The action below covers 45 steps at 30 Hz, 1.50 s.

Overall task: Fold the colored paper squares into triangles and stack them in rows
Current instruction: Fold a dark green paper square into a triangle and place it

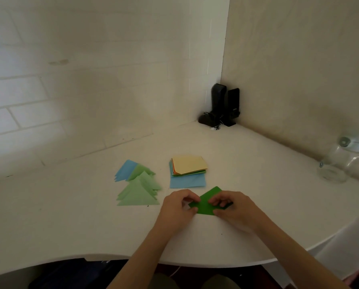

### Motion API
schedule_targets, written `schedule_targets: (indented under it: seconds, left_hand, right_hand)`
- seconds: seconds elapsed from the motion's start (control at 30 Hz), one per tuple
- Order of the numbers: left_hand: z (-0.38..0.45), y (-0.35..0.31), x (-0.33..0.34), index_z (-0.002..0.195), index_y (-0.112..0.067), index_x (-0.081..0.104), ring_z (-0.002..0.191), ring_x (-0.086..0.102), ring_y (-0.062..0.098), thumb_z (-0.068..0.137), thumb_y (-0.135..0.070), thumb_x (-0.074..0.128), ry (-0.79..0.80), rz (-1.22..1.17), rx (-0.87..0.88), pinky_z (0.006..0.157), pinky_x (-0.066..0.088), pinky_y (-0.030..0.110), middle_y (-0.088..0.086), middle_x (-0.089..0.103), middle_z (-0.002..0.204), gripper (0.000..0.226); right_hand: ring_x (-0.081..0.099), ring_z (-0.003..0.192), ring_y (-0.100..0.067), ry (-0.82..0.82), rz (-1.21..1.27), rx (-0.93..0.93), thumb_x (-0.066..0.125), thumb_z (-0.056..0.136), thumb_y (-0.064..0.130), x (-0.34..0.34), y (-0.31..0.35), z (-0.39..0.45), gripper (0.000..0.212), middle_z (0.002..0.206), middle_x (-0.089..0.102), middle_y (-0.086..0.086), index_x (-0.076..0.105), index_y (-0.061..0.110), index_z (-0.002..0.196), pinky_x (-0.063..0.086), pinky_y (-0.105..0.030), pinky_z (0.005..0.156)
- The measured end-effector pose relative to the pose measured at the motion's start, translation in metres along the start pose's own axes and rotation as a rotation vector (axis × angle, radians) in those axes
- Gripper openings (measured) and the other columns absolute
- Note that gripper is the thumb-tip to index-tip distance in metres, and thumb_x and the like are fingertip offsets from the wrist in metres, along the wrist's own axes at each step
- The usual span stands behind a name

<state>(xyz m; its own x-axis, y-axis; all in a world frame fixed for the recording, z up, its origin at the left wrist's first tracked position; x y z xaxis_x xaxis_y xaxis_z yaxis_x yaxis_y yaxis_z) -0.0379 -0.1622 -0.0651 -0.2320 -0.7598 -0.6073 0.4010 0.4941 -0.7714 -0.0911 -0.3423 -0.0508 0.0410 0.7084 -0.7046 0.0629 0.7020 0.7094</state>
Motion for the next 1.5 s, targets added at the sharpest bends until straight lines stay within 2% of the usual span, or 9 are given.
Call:
schedule_targets:
  seconds: [0.17,0.3,0.57,0.7,0.83,1.0,1.17,1.3,1.5]
  left_hand:
    - [-0.008,0.004,-0.006,0.101,-0.023,0.065,0.095,0.052,-0.002,0.079,0.001,0.058,0.065,-0.021,0.074,0.082,0.035,0.006,-0.018,0.058,0.099,0.033]
    - [-0.014,0.001,-0.009,0.114,-0.025,0.057,0.103,0.045,-0.007,0.077,-0.007,0.058,0.129,0.019,0.137,0.086,0.029,0.0,-0.017,0.054,0.109,0.041]
    - [-0.025,0.002,-0.003,0.102,-0.017,0.063,0.096,0.046,0.008,0.072,-0.007,0.052,-0.043,0.217,0.384,0.085,0.036,0.017,-0.005,0.061,0.1,0.034]
    - [-0.025,-0.001,-0.002,0.09,-0.021,0.064,0.085,0.049,0.011,0.075,-0.01,0.059,-0.085,0.32,0.41,0.073,0.045,0.029,-0.007,0.062,0.09,0.019]
    - [-0.027,-0.006,0.001,0.087,-0.026,0.064,0.078,0.049,0.011,0.084,-0.026,0.049,-0.1,0.388,0.425,0.066,0.043,0.028,-0.009,0.062,0.083,0.015]
    - [-0.025,-0.007,0.006,0.088,-0.025,0.065,0.077,0.049,0.012,0.083,-0.03,0.049,-0.115,0.339,0.378,0.067,0.044,0.031,-0.008,0.062,0.082,0.018]
    - [-0.023,-0.008,0.009,0.1,-0.023,0.061,0.08,0.046,0.009,0.083,-0.03,0.061,-0.16,0.27,0.294,0.069,0.036,0.019,-0.009,0.058,0.085,0.019]
    - [-0.021,-0.009,0.012,0.103,-0.024,0.057,0.082,0.046,0.007,0.082,-0.027,0.066,-0.172,0.196,0.228,0.071,0.039,0.018,-0.015,0.051,0.082,0.023]
    - [-0.015,-0.012,0.019,0.106,-0.025,0.055,0.082,0.044,0.011,0.082,-0.036,0.065,-0.161,0.205,0.175,0.072,0.038,0.026,-0.013,0.051,0.081,0.029]
  right_hand:
    - [0.053,0.082,0.001,0.007,-0.075,-0.012,0.061,0.087,0.029,0.003,0.007,-0.004,0.01,0.089,0.057,0.017,0.062,0.032,0.097,0.04,-0.008,0.069]
    - [0.05,0.092,-0.008,-0.044,-0.253,-0.001,0.057,0.086,0.042,0.014,0.01,-0.007,0.007,0.096,0.054,0.012,0.055,0.036,0.088,0.038,-0.031,0.086]
    - [0.049,0.091,-0.012,0.081,-0.224,-0.14,0.048,0.086,0.045,-0.002,0.014,-0.013,0.015,0.092,0.05,0.01,0.045,0.042,0.071,0.043,-0.043,0.088]
    - [0.049,0.105,-0.014,0.132,-0.311,-0.181,0.051,0.093,0.033,-0.01,0.015,-0.013,0.005,0.11,0.056,0.004,0.056,0.029,0.092,0.038,-0.04,0.095]
    - [0.053,0.097,0.0,-0.006,-0.252,-0.234,0.061,0.087,0.029,-0.009,0.005,-0.02,0.014,0.102,0.057,0.017,0.059,0.025,0.1,0.041,-0.027,0.091]
    - [0.058,0.085,0.001,-0.116,-0.286,-0.348,0.048,0.081,0.047,-0.003,-0.006,-0.03,0.03,0.093,0.063,0.014,0.068,0.025,0.088,0.049,-0.023,0.077]
    - [0.06,0.081,0.0,-0.228,-0.298,-0.372,0.056,0.077,0.047,0.007,-0.016,-0.031,0.027,0.093,0.064,0.014,0.07,0.025,0.085,0.054,-0.028,0.071]
    - [0.056,0.081,-0.002,-0.348,-0.222,-0.288,0.052,0.075,0.053,0.017,-0.014,-0.031,0.032,0.09,0.055,0.017,0.067,0.024,0.078,0.048,-0.028,0.072]
    - [0.05,0.083,-0.007,-0.437,-0.248,-0.193,0.076,0.073,0.032,0.025,-0.015,-0.024,0.015,0.09,0.055,0.012,0.065,0.024,0.068,0.043,-0.03,0.072]
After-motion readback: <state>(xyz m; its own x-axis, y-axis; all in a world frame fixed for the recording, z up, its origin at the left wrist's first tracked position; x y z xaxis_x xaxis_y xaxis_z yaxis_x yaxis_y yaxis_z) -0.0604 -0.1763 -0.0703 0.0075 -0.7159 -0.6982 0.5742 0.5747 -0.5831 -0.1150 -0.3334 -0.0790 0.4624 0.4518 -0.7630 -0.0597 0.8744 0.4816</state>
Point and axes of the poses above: each hand's wrist, its own z-axis towards the middle knuckle, its own x-axis out of the palm, y = z × x, the point moved 1 cm from there along z, towards the middle knuckle
